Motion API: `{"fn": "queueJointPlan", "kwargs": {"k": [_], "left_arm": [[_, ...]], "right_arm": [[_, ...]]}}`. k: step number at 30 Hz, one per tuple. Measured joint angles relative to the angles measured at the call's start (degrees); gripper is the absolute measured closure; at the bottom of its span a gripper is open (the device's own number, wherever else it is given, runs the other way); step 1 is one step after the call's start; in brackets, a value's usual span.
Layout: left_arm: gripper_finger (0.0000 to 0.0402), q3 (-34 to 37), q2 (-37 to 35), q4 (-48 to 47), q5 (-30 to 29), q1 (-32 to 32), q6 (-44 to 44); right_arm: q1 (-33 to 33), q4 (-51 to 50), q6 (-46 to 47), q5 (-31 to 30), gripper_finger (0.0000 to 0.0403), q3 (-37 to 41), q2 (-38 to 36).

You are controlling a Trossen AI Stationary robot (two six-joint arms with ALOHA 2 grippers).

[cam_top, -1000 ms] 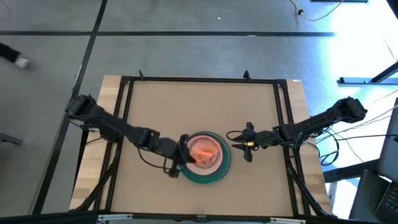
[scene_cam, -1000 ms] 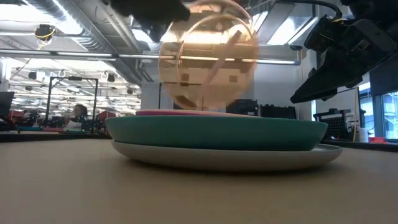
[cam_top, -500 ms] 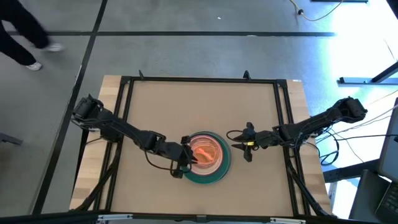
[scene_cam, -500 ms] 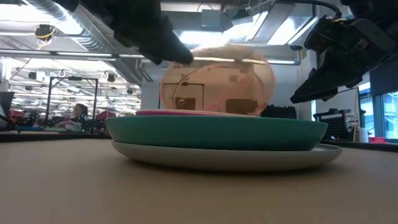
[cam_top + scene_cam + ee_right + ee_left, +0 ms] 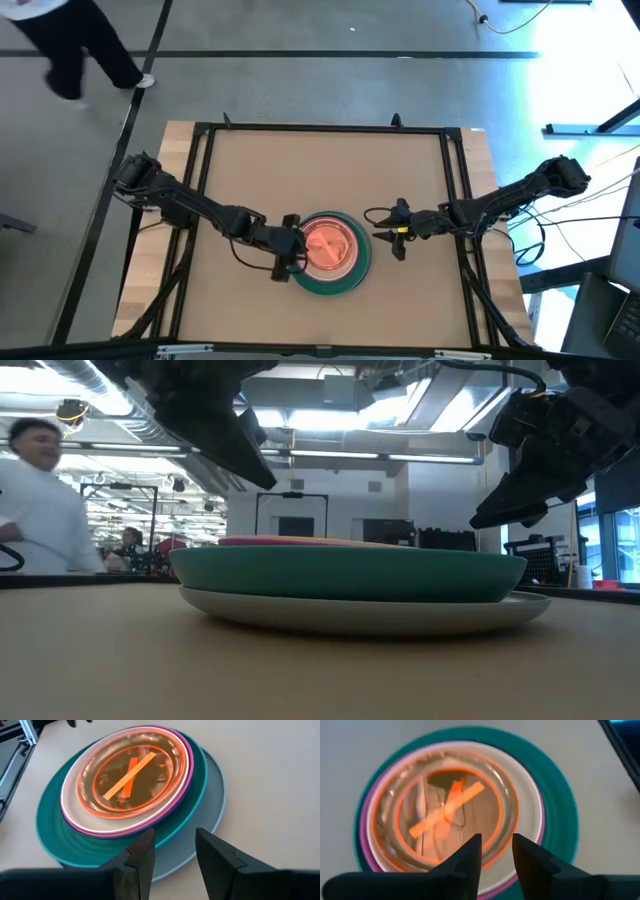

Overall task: Stack plastic plates
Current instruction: Return to Home Position

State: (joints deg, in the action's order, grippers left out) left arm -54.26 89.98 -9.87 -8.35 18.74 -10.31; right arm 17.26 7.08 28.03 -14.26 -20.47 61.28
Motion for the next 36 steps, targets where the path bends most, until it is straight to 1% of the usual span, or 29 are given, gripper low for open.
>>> {"fn": "queueJointPlan", "kwargs": {"k": [6,13,15,17,19,25,27,29,35,36], "left_arm": [[0.0321,-0.2,-0.5,0.4,0.1,-0.7,2.7],[0.0375,0.9,-4.1,0.4,-0.1,-4.1,5.0],[0.039,2.6,-6.0,0.4,-0.6,-5.6,5.4],[0.0398,4.4,-8.1,1.1,-2.3,-6.8,5.4],[0.0397,6.8,-11.0,3.1,-3.5,-8.1,5.7],[0.0394,16.0,-19.8,12.9,-3.8,-12.0,7.0],[0.0394,19.6,-23.0,15.9,-4.2,-13.3,7.0],[0.0393,23.2,-26.3,19.0,-4.4,-14.4,7.0],[0.0393,34.1,-36.9,25.6,-4.7,-17.4,6.3],[0.0393,35.6,-38.8,26.5,-4.7,-17.9,6.1]], "right_arm": [[0.0,0.3,-2.1,-0.4,0.0269,0.0,0.0],[0.0,0.5,-5.8,-2.9,0.0269,0.0,-1.4],[0.0,0.1,-6.7,-3.5,0.0269,0.0,-2.6],[0.0,0.2,-7.9,-4.5,0.0269,0.0,-4.0],[0.0,0.1,-9.1,-5.8,0.0269,0.0,-5.3],[0.0,-0.5,-12.2,-10.0,0.0271,0.0,-9.3],[0.0,-1.0,-13.4,-11.4,0.0281,0.0,-11.0],[0.0,-1.1,-14.3,-11.7,0.0301,0.0,-12.9],[0.0,0.6,-16.7,-11.7,0.0385,2.9,-18.2],[0.0,1.3,-17.1,-11.7,0.0394,3.7,-19.2]]}}
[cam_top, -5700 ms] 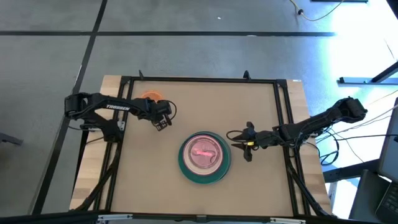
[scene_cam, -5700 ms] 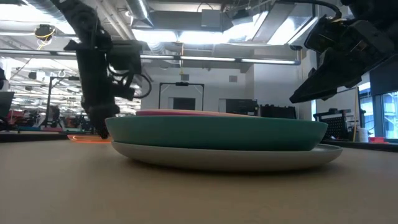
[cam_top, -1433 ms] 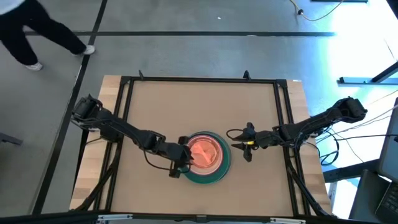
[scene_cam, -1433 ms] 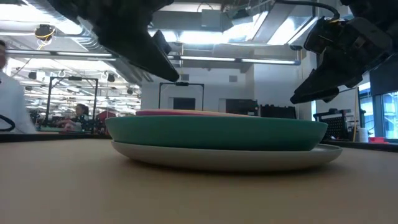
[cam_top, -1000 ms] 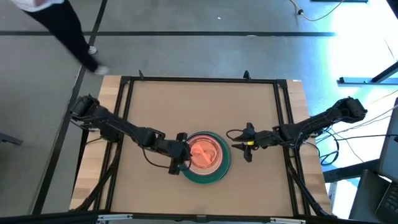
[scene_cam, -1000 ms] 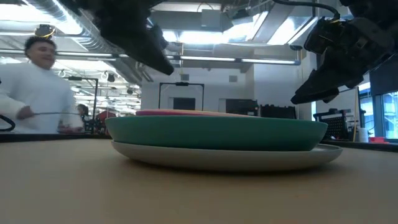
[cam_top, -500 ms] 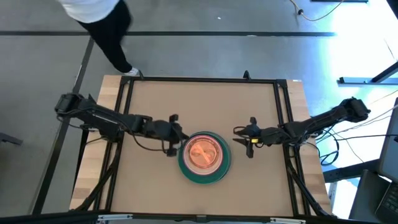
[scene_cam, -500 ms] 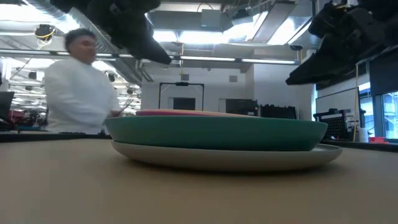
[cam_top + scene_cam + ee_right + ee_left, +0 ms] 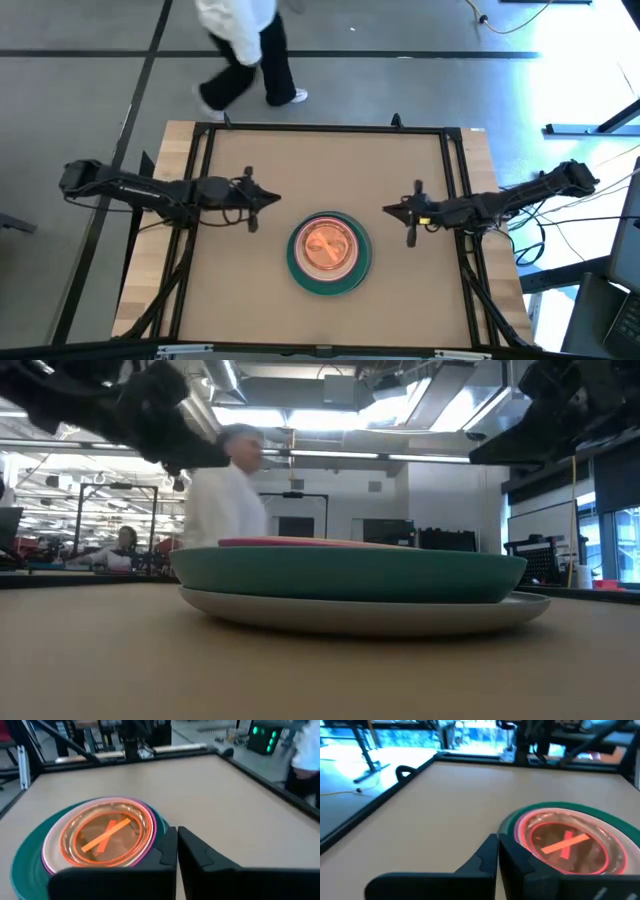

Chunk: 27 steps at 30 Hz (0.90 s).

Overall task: Stack plastic plates
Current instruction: Return to Home Position

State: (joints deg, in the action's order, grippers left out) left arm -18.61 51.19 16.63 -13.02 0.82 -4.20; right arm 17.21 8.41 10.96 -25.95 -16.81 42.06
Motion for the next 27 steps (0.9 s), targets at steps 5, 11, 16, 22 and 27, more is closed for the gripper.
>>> {"fn": "queueJointPlan", "kwargs": {"k": [5,11,16,22,27], "left_arm": [[0.0393,6.1,-9.8,1.2,-0.1,-2.0,-1.6],[0.0393,12.4,-20.3,1.2,-3.2,-2.8,-1.8],[0.0396,16.1,-27.5,1.2,-2.7,-3.8,-2.5],[0.04,18.2,-33.0,-0.3,-1.4,-5.6,-3.0],[0.0401,18.2,-35.8,-0.3,5.5,-7.3,-2.9]], "right_arm": [[0.0,2.4,-2.5,0.0,0.0384,3.2,-7.4],[0.0,2.1,-4.2,0.8,0.0395,8.0,-17.5],[-0.7,2.5,-9.8,12.4,0.0401,11.7,-26.4],[-8.0,1.9,-6.9,21.1,0.0402,15.4,-34.3],[-12.8,-3.3,-4.2,23.0,0.0402,16.4,-37.9]]}}
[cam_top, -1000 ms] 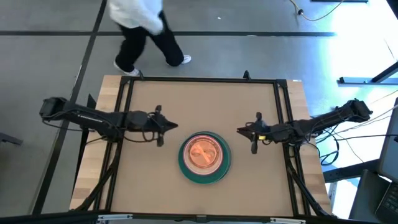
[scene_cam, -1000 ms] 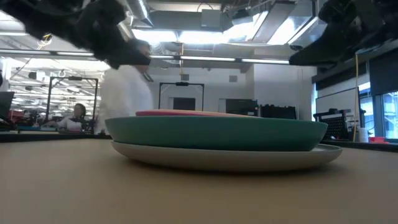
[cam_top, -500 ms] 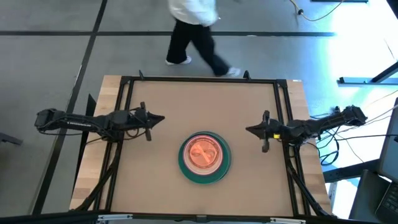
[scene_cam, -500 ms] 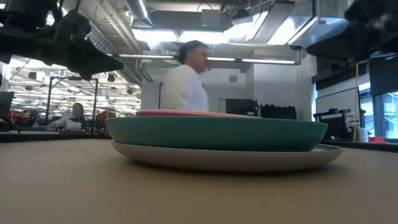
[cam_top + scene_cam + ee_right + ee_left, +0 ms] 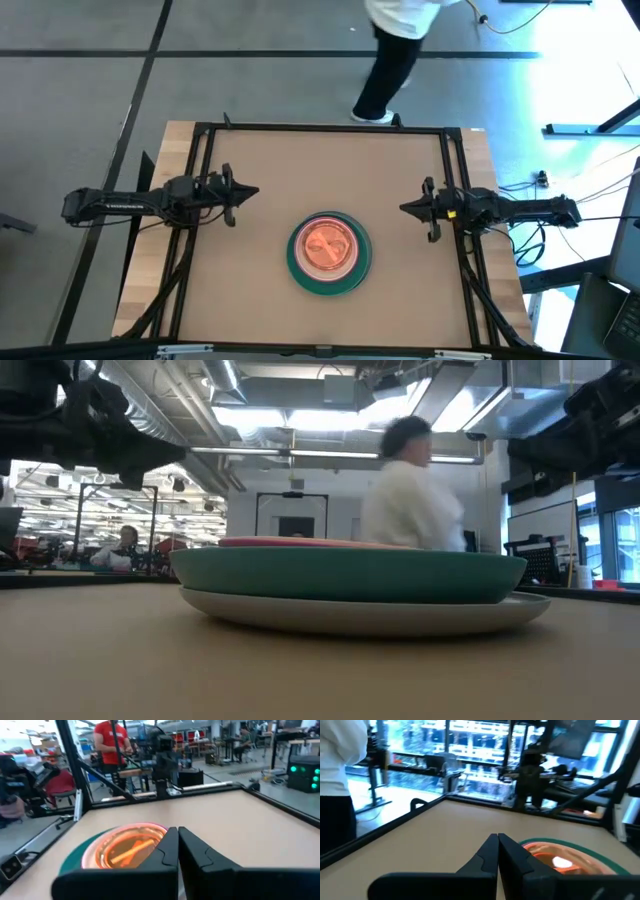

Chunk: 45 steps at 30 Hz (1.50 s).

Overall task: Stack plastic plates
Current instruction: Return to Home Position

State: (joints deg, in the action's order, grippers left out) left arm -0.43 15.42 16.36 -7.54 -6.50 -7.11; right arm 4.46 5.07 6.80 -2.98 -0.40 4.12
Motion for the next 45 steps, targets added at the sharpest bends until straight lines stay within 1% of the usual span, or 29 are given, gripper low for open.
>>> {"fn": "queueJointPlan", "kwargs": {"k": [2,9,12,15,20,25,28,45], "left_arm": [[0.0401,0.0,-0.8,-0.1,1.3,-0.2,0.2],[0.0401,0.0,-5.6,-2.5,1.7,-0.1,2.0],[0.0401,0.0,-10.2,-6.2,1.7,-0.1,2.1],[0.0401,0.0,-15.3,-12.7,1.2,-0.1,1.2],[0.0401,0.0,-15.3,-13.6,0.8,-0.1,0.0],[0.0401,0.0,-15.3,-14.0,-2.6,-0.1,0.2],[0.0401,0.0,-15.0,-14.0,-2.8,-0.1,1.5],[0.0401,0.0,-14.9,-14.1,-2.7,-0.1,1.5]], "right_arm": [[-0.7,-1.4,0.1,0.0,0.0402,0.0,-0.7],[-0.8,-3.1,-1.8,-1.4,0.0402,0.0,-3.3],[-0.8,-3.2,-2.6,-1.5,0.0402,0.0,-4.0],[-0.8,-3.2,-2.6,-1.5,0.0402,0.0,-4.0],[-0.8,-3.3,-2.6,-2.0,0.0402,0.0,-4.0],[-0.8,-3.3,-2.6,-1.9,0.0402,0.0,-4.0],[-0.7,-3.4,-2.6,-1.9,0.0402,0.0,-3.7],[-0.7,-3.4,-1.1,-1.9,0.0402,0.0,-3.7]]}}
